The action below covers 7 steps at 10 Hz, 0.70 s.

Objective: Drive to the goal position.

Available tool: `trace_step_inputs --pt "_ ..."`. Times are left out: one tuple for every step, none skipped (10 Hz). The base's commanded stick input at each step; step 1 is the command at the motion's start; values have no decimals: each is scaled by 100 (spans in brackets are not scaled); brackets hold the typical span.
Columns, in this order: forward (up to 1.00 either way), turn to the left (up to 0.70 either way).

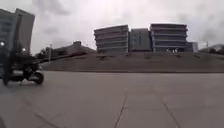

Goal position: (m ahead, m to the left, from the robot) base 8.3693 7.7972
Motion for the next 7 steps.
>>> trace_step_inputs --pt "70 13" --pt "70 14" --pt "70 14" --pt "70 14" --pt "70 2" --pt "70 0" --pt "70 0"
